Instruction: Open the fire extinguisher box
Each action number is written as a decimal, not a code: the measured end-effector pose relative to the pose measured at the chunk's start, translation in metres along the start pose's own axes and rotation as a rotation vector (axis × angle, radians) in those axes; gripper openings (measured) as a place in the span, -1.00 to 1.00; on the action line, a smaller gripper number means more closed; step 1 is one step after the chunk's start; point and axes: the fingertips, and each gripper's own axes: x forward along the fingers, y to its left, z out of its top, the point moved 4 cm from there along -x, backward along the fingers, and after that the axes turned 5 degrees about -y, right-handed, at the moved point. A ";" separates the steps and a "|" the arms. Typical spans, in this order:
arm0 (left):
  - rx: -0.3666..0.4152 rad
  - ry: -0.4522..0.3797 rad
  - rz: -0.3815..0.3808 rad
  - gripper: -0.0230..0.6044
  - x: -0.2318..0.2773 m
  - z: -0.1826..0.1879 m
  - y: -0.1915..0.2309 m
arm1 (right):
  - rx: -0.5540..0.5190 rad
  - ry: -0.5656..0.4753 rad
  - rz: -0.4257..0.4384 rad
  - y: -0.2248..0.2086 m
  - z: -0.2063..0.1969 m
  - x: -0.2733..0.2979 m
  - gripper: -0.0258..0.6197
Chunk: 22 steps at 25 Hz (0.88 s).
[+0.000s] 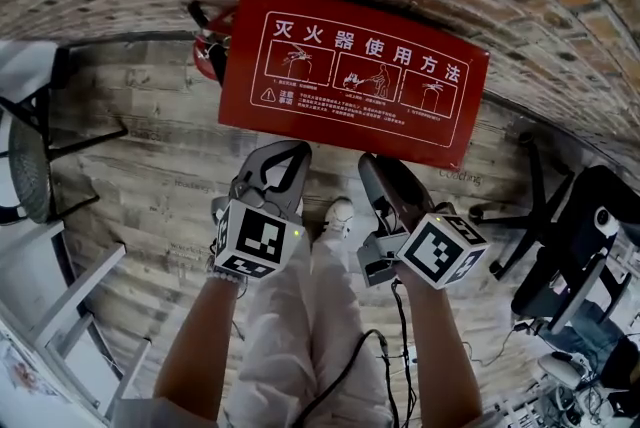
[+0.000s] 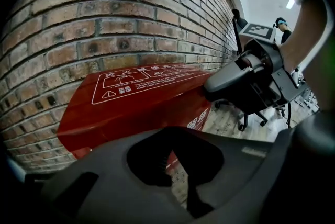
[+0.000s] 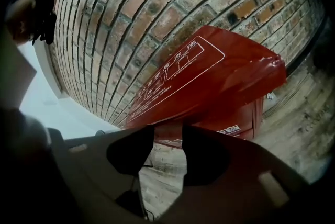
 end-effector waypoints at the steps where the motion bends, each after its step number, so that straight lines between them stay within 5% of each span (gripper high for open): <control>1: -0.002 -0.001 0.000 -0.94 0.001 -0.001 0.000 | 0.003 -0.004 0.004 0.001 0.001 -0.001 -0.41; 22: -0.048 0.009 -0.010 -0.93 0.000 -0.006 -0.010 | -0.073 -0.005 0.031 0.024 0.013 -0.023 -0.54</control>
